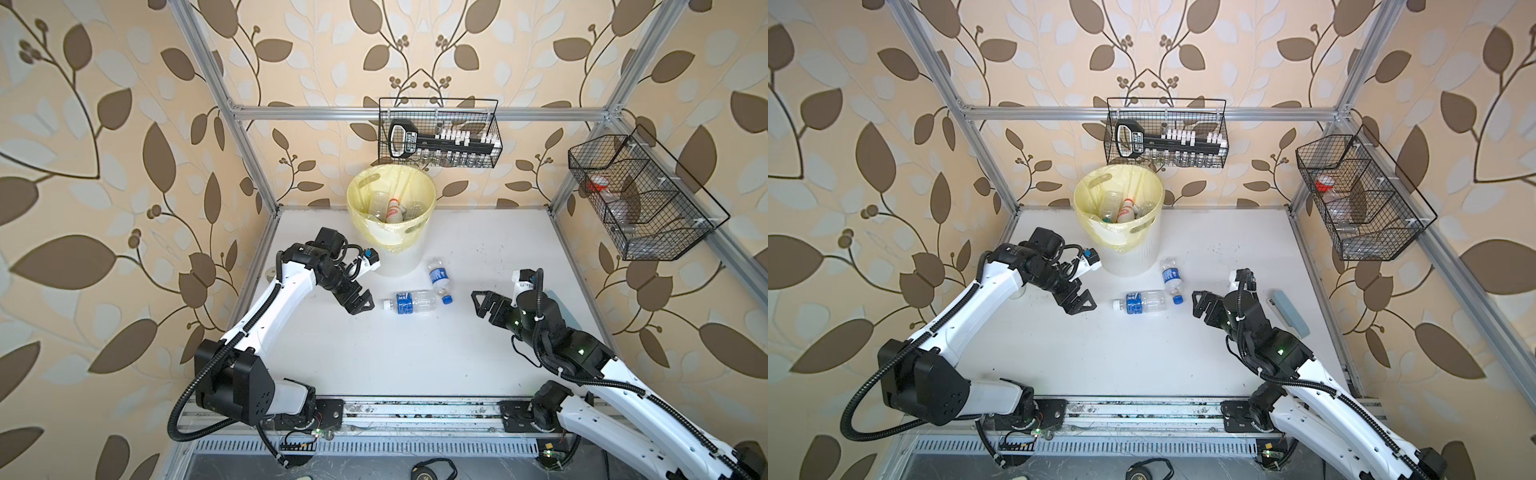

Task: Throw the plastic bottles in the bin
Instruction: Pick up the plastic bottle from the center of the table.

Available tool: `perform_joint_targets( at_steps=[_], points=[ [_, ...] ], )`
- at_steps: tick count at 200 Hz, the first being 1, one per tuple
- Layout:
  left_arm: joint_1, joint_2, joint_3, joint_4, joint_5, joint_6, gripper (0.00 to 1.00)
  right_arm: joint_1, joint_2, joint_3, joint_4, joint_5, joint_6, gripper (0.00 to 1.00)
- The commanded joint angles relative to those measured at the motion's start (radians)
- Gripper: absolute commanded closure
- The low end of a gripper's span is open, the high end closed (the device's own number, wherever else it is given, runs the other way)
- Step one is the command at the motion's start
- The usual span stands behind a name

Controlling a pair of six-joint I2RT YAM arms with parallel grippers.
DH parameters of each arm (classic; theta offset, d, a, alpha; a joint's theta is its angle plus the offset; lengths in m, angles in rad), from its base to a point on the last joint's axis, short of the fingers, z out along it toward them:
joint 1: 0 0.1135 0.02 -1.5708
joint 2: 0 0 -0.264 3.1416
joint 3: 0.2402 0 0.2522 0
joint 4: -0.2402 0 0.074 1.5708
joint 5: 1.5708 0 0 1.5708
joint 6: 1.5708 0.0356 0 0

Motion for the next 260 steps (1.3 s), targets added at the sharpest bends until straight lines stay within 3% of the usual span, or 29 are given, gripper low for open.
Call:
perform_joint_targets(
  at_steps=[1,28,63,86,186,260],
  points=[
    [-0.069,-0.003,-0.012,0.028,-0.06,0.039,0.01,0.001,-0.012,-0.023,-0.011,0.029,0.019,0.0],
    [-0.187,0.0,-0.07,0.113,-0.155,0.027,0.01,0.0,0.018,-0.017,-0.015,0.037,0.009,0.0],
    [-0.237,0.033,-0.079,0.169,-0.202,0.028,0.01,0.001,0.049,-0.021,0.006,0.039,-0.002,0.0],
    [-0.292,0.043,-0.081,0.214,-0.292,0.021,0.01,0.0,0.067,-0.015,-0.019,0.064,-0.012,0.0],
    [-0.433,0.177,-0.023,0.236,-0.367,0.043,0.01,-0.002,0.087,-0.027,-0.022,0.056,-0.03,0.0],
    [-0.461,0.314,0.052,0.241,-0.358,0.032,0.01,-0.002,0.087,-0.039,0.026,0.028,-0.016,0.0]
  ],
)
